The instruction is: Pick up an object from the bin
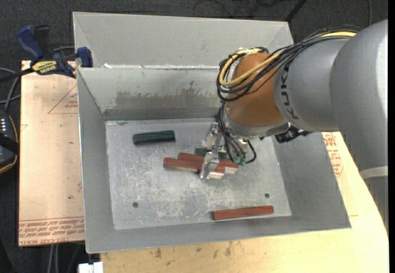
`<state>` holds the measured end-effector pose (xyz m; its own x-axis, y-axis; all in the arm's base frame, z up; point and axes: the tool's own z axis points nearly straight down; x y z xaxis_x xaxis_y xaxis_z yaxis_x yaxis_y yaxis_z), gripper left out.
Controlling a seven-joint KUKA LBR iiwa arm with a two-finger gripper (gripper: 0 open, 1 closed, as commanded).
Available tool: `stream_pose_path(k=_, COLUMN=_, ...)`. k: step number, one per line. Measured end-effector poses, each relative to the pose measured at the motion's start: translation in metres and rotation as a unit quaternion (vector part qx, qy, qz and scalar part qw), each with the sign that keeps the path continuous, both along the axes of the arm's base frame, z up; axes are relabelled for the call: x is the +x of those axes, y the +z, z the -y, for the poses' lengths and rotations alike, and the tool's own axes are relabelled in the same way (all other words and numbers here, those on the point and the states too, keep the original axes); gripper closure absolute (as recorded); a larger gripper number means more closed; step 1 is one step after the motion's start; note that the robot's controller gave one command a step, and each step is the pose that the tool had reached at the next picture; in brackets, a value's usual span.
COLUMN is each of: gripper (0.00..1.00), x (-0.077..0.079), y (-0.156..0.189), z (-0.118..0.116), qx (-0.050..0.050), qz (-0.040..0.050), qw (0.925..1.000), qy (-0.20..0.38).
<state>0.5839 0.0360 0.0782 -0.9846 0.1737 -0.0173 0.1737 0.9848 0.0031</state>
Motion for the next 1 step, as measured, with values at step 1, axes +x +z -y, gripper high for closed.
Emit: stream_pose_path(k=1, gripper=1.00, x=0.0295, y=0.1572, z=-0.0159, qx=0.001, qz=-0.0048, qw=0.9999, qy=-0.011)
